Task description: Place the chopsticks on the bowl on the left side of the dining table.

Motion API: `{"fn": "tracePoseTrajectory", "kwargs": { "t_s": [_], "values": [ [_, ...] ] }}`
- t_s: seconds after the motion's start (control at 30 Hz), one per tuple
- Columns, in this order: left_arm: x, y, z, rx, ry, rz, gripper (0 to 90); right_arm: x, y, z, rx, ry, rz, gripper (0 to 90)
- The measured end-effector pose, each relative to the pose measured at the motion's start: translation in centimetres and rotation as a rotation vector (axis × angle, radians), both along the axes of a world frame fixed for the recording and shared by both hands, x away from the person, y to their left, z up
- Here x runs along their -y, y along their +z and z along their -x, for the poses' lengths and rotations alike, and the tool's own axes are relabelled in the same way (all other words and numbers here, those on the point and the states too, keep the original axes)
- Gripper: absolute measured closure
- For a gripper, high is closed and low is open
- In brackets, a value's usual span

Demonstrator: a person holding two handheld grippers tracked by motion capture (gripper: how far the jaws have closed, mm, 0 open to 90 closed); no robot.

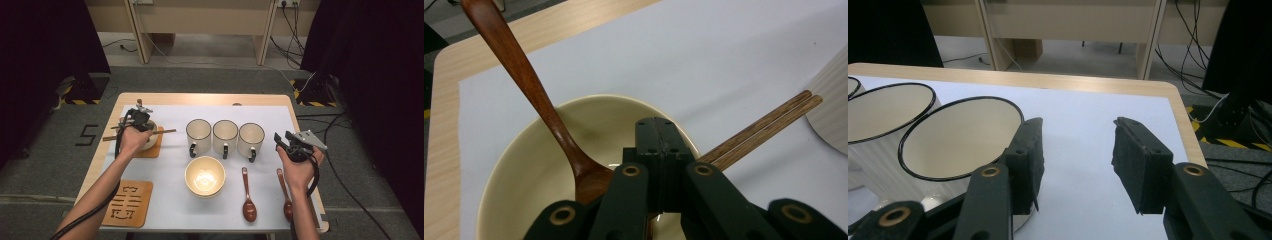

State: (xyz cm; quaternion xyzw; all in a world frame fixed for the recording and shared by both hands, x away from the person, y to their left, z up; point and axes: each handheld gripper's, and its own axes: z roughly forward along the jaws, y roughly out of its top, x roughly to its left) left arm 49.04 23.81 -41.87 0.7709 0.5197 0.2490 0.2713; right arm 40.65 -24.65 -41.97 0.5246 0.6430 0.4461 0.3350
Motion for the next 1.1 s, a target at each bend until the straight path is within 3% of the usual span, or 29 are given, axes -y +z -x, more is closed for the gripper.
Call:
{"fn": "tracePoseTrajectory", "kwargs": {
  "t_s": [1.1],
  "values": [
    [0.0,-0.5,1.2,0.002,-0.018,0.0,89.1,-0.1,0.0,0.0,0.006,0.002,0.005,55.0]
  ]
}}
